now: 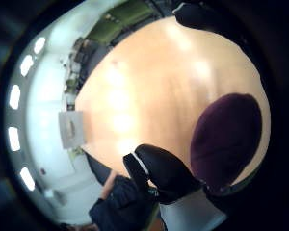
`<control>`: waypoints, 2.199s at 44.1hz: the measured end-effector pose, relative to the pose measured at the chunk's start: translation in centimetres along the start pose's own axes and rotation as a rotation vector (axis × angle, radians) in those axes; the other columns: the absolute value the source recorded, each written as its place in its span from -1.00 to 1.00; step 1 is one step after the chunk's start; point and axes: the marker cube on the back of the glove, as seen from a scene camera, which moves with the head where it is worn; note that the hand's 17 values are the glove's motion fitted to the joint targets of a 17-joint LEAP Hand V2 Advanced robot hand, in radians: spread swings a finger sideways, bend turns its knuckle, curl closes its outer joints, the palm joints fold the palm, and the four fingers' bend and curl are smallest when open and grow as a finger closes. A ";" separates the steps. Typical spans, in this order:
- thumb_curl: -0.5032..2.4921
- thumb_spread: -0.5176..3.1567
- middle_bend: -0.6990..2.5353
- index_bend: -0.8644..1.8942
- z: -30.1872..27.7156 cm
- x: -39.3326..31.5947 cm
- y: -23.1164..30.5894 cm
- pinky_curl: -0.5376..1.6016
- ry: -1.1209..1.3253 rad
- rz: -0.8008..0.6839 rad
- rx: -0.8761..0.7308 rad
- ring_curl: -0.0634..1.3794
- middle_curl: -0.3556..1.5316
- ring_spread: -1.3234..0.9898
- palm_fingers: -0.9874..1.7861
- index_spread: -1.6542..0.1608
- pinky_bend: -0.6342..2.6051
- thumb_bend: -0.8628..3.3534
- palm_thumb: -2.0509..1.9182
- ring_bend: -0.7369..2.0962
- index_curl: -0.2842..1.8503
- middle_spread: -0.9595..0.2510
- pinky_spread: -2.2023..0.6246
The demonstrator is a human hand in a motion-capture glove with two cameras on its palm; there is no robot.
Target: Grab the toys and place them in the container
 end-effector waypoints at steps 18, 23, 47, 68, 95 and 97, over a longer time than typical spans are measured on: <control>-0.50 -0.15 -0.47 -0.09 4.6 -0.2 2.2 -0.19 0.016 0.013 -0.075 -0.68 -0.19 -0.01 -0.19 0.37 0.03 -0.59 0.05 -0.09 -0.25 0.38 0.51; -0.47 -0.08 -0.43 0.13 4.1 -0.4 3.4 -0.23 0.002 0.012 -0.004 -0.69 -0.19 -0.05 0.00 0.36 -0.08 -0.54 0.15 -0.07 -0.16 0.35 0.48; -0.26 -0.24 -0.11 -0.07 -7.5 -5.5 0.5 -0.19 0.016 -0.007 -0.010 -0.34 0.06 -0.22 0.54 0.38 -0.09 -0.47 0.36 0.32 0.03 -0.06 0.24; -0.13 -0.32 -0.07 -0.07 -26.5 -32.3 0.7 -0.15 -0.044 -0.311 0.258 -0.27 0.15 -0.22 0.52 0.35 -0.07 -0.49 0.34 0.35 0.27 -0.10 0.22; 0.00 -0.34 -0.08 -0.15 -22.7 -66.5 3.5 -0.13 -0.031 -0.837 0.262 -0.24 0.20 -0.22 0.51 0.31 -0.07 -0.49 0.33 0.34 0.47 -0.11 0.22; 0.01 -0.34 -0.08 -0.16 -22.3 -65.2 1.3 -0.13 -0.065 -0.818 0.243 -0.24 0.20 -0.22 0.52 0.31 -0.07 -0.49 0.33 0.34 0.48 -0.11 0.22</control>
